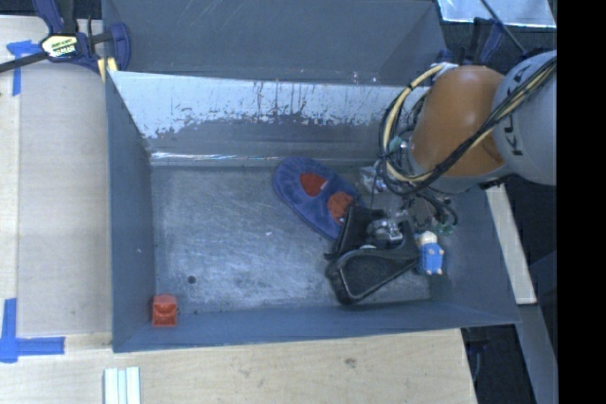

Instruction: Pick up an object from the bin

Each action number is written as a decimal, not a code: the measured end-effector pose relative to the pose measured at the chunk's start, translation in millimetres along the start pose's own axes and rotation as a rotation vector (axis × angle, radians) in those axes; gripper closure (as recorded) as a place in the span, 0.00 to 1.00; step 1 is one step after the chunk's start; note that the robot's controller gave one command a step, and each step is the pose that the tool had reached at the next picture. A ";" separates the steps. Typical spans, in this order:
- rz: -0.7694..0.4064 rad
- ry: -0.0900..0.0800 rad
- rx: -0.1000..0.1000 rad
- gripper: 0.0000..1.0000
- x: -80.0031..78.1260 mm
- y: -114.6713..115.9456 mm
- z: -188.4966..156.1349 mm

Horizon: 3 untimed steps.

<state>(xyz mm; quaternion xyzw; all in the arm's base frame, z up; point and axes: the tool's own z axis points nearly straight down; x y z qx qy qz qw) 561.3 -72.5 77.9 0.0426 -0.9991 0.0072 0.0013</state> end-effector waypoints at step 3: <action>0.096 -0.015 -0.012 1.00 5.5 21.3 -180.1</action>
Offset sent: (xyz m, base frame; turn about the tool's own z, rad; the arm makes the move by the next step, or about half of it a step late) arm 0.0082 0.0352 -0.0079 0.1147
